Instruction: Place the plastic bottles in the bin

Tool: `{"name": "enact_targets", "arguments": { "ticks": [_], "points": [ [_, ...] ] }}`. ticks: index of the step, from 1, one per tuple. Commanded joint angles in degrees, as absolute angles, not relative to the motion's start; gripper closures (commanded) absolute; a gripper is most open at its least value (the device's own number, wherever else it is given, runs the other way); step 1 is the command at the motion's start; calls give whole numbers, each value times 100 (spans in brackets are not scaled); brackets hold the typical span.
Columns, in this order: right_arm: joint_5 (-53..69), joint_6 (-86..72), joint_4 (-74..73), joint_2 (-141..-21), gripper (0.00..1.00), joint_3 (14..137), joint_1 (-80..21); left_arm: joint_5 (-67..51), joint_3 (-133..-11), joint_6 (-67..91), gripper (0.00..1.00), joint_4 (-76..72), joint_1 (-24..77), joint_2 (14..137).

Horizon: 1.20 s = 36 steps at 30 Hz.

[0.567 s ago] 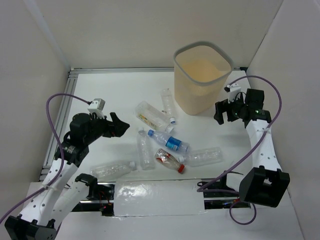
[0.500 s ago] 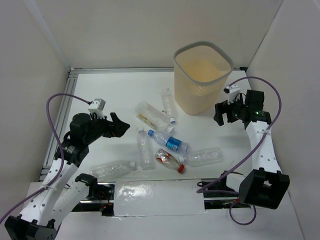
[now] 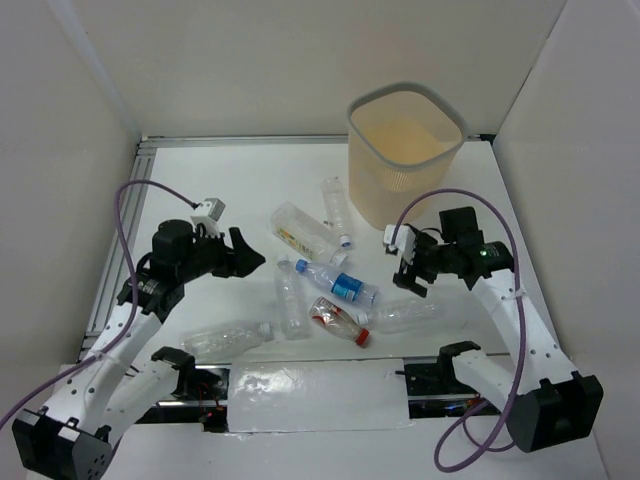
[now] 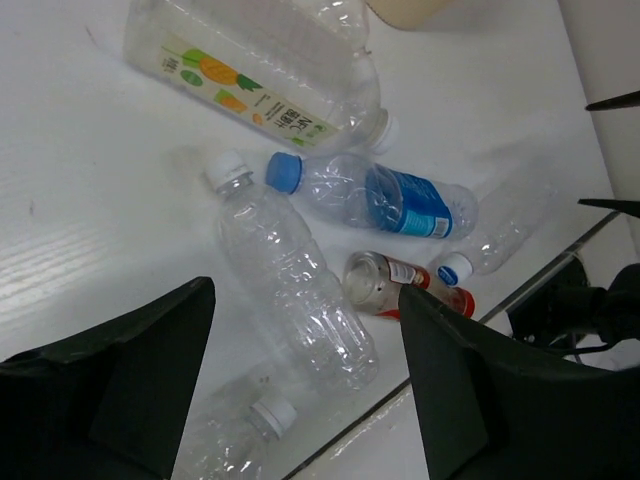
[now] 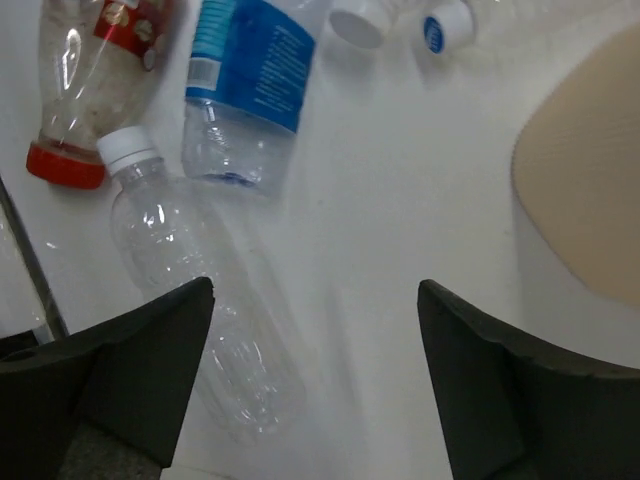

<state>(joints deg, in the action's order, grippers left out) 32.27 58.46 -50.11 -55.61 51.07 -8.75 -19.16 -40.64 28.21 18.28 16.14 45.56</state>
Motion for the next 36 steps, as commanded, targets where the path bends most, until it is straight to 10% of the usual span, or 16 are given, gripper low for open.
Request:
{"name": "enact_targets", "arguments": {
  "ticks": [1, 23, 31, 36],
  "points": [
    [3261, 6802, -5432, -5668, 9, 4914, -1195, -1969, -4455, 2856, 11, 2029, 1810, 4605],
    [2356, 7515, -4404, -5941, 1, 2989, -2232, -1161, -4640, 3796, 2, 2725, 3014, 5923],
    [2434, 7699, -4674, -5634, 49, 3040, -2145, -606, -4746, 4324, 2, 2374, 3656, 6582],
    [3547, 7402, -5528, -5265, 56, 4514, -1951, -256, -4983, 4438, 2, 2320, 4016, 7083]
  ]
}}
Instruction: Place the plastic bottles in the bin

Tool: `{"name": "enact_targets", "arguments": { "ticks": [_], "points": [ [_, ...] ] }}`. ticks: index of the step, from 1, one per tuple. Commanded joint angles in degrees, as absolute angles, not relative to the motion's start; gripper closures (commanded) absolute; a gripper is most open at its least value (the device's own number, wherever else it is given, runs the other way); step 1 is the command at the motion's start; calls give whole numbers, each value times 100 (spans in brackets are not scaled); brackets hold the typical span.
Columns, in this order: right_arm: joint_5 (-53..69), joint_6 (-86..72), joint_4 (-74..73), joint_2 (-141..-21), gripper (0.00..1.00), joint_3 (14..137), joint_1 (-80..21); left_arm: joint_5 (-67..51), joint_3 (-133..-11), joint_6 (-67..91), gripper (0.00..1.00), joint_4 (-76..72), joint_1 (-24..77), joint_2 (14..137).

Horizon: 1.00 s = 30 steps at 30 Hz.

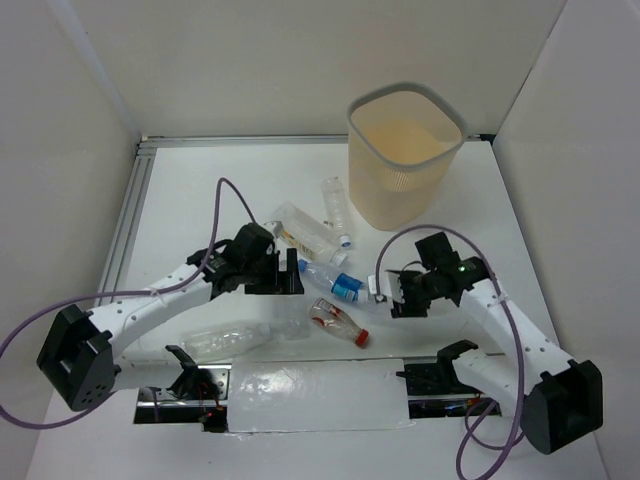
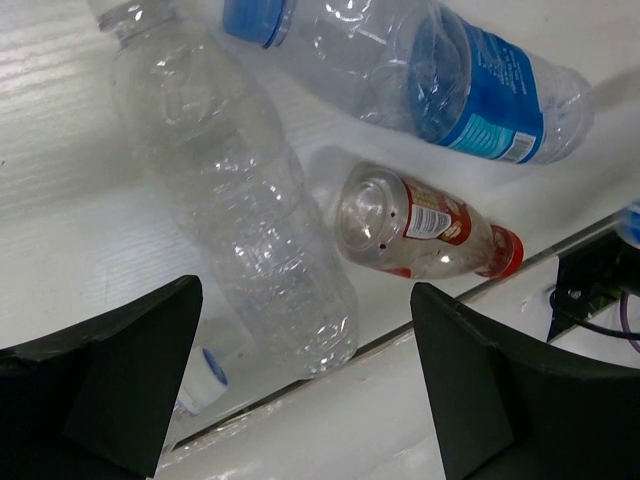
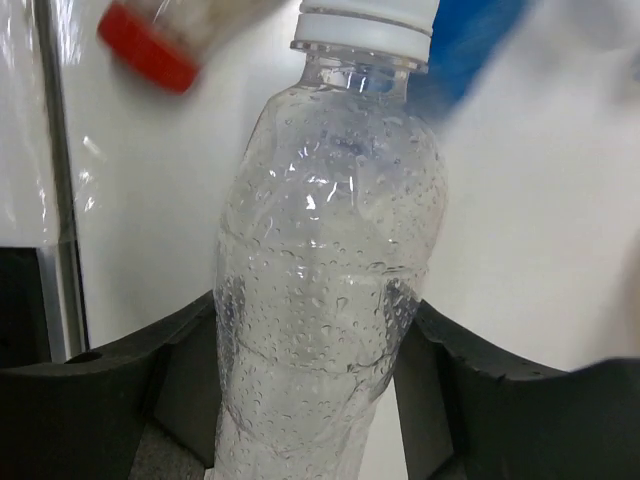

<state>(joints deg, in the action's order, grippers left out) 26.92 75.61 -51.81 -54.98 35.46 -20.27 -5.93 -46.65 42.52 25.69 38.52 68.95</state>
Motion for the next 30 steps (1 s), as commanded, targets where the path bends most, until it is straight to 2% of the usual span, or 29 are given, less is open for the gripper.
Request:
{"name": "enact_targets", "arguments": {
  "ticks": [1, 5, 7, 8, 11, 12, 15, 19, 24, 28, 29, 30],
  "points": [
    [3716, 7052, -5528, -5334, 57, 5161, -1951, -81, -5062, 4491, 2, 2320, 4078, 7171],
    [4614, 6373, -5396, -5967, 60, 6607, -2029, 351, -5221, 4702, 2, 2636, 4280, 7532],
    [5035, 5648, -4523, -6265, 60, 7212, -2327, 614, -5352, 4851, 2, 2855, 4332, 7594],
    [5036, 5364, -4518, -6267, 60, 7407, -2329, 694, -5353, 4852, 2, 2917, 4333, 7594],
    [4975, 3654, -2671, -6713, 62, 8136, -2566, 949, -5405, 4904, 2, 3023, 4333, 7270],
    [4975, 3648, -2663, -6715, 62, 8139, -2566, 949, -5405, 4904, 2, 3023, 4333, 7269],
    [4091, 2629, -727, -7170, 62, 8445, -2619, 1028, -5265, 4965, 2, 3023, 4333, 7093],
    [3097, 2286, -2, -7900, 62, 9201, -2479, 967, -5063, 5018, 2, 3023, 4386, 7093],
    [2400, 1960, 299, -8595, 60, 9983, -1750, 967, -4939, 5019, 1, 2813, 4386, 7022],
    [2197, 2030, -86, -9217, 49, 10256, -1319, 967, -4887, 4966, 1, 2655, 4438, 7075],
    [2258, 2082, -471, -9324, 31, 10379, -1144, 967, -4887, 4966, 1, 2576, 4438, 7214],
    [2328, 2144, -675, -9430, 20, 10432, -1082, 967, -4887, 4966, 1, 2575, 4438, 7216]
  ]
}}
